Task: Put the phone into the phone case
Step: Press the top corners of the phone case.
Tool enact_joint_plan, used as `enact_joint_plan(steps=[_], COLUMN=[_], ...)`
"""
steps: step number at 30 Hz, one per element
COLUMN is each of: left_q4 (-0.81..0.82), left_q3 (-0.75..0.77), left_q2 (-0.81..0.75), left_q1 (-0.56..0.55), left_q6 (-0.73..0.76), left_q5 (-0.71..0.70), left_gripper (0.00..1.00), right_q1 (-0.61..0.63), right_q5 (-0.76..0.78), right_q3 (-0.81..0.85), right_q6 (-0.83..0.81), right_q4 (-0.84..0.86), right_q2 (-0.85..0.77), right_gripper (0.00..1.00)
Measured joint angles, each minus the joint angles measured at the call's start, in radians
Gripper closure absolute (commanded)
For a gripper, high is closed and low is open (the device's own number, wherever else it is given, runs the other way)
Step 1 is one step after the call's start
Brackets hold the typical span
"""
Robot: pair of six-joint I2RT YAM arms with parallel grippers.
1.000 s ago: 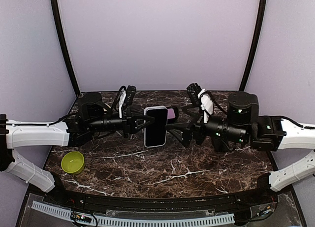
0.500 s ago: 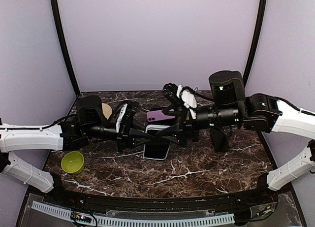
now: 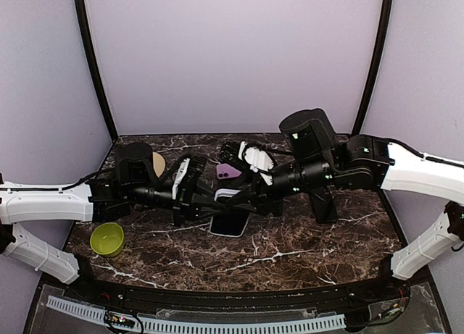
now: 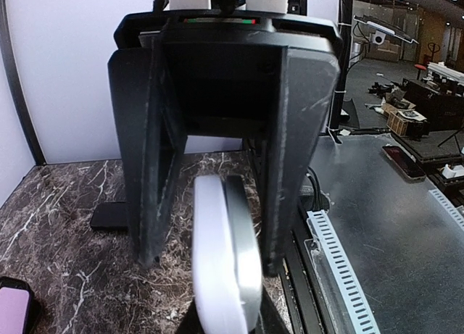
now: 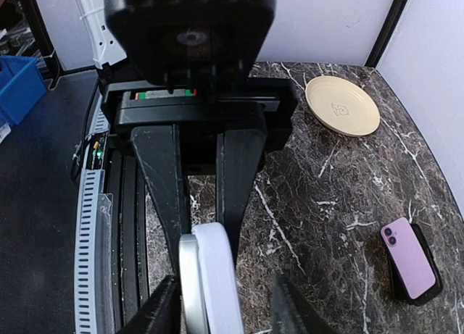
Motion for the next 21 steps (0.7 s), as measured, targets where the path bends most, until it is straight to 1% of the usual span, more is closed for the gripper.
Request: enact_joint_plan(steps=[3, 6, 7, 13, 14, 15, 16, 18, 20, 21], left_q4=[-0.001, -0.005, -0.006, -0.011, -0.011, -0.011, -0.011, -0.011, -0.006, -0.005], left_q3=[0.0, 0.0, 0.0, 0.0, 0.0, 0.0, 0.0, 0.0, 0.001, 0.002], left_q2=[0.0, 0.0, 0.0, 0.0, 0.0, 0.0, 0.0, 0.0, 0.001, 0.001], left_q1=[-0.002, -0.002, -0.002, -0.003, -0.003, -0.004, -0.004, -0.004, -0.005, -0.006], left_q6=[0.002, 0.003, 0.005, 0.009, 0.008, 0.008, 0.008, 0.005, 0.003, 0.002], left_q5=[-0.001, 0.003, 0.008, 0.017, 0.019, 0.02, 0.02, 0.019, 0.013, 0.01], left_gripper=[1.0, 1.0, 1.0, 1.0, 0.98, 0.95, 0.87, 0.78, 0.73, 0.73], right_q1=[-0.001, 0.0, 0.002, 0.001, 0.0, 0.0, 0.0, -0.002, -0.002, -0.003], right_q5=[-0.004, -0.023, -0.031, -0.045, -0.047, -0.051, -0.055, -0.063, -0.071, -0.072], right_q3=[0.001, 0.015, 0.018, 0.027, 0.027, 0.027, 0.027, 0.027, 0.027, 0.027], right_q6=[-0.003, -0.014, -0.02, -0.019, -0.019, -0.019, -0.019, -0.019, -0.018, -0.018], right_q4=[-0.007, -0.03, -0.036, -0.053, -0.053, -0.053, -0.053, -0.053, -0.053, -0.057], right_q2=[0.008, 0.016, 0.017, 0.022, 0.022, 0.022, 0.022, 0.02, 0.015, 0.01], right_gripper=[0.79, 0.98, 1.0, 1.0, 1.0, 1.0, 1.0, 1.0, 1.0, 1.0])
